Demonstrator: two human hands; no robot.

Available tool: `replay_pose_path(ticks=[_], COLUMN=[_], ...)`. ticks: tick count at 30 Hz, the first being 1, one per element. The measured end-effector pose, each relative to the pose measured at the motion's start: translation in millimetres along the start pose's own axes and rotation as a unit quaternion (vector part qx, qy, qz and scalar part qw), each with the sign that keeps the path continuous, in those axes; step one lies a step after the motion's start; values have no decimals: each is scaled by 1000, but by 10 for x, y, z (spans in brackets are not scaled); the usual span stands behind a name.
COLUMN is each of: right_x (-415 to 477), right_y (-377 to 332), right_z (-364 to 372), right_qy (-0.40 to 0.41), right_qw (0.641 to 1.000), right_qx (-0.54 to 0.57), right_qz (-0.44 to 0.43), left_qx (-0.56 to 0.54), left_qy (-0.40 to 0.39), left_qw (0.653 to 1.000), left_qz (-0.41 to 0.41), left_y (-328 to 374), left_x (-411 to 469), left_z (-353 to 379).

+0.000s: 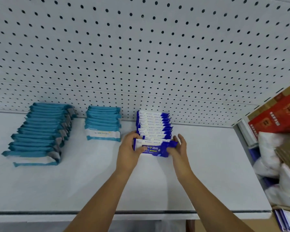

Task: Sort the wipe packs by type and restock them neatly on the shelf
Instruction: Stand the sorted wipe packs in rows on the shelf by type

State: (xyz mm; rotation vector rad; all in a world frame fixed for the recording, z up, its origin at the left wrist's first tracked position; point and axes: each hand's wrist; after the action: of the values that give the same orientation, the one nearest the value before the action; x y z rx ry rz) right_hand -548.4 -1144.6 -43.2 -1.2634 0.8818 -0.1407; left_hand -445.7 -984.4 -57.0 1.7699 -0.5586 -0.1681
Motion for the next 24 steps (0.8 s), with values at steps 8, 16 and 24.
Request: replay_pose_path(ticks=[8,16,24], right_x=[67,99,105], right_y=[15,62,4], right_z=[111,245,174], right_qy=[20,10,22], right_qw=[977,982,980], right_qx=[-205,-176,-194], right_qz=[-49,-66,-49], left_qx=[68,137,130], left_qy=[-80,-132,-79], left_qw=[994,981,988], left_qz=[-3,47,27], left_y=[-86,-138,-40], left_x=[22,84,98], left_z=[144,175,173])
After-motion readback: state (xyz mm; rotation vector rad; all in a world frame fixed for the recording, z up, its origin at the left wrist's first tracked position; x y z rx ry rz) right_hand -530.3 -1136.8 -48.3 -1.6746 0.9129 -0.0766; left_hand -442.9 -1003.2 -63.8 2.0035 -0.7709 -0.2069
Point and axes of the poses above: each hand's wrist, its own x-axis towards the middle knuckle, its own z-axis out of the palm, y = z × x, and after that the axes turned 13 degrees about z, right-handed
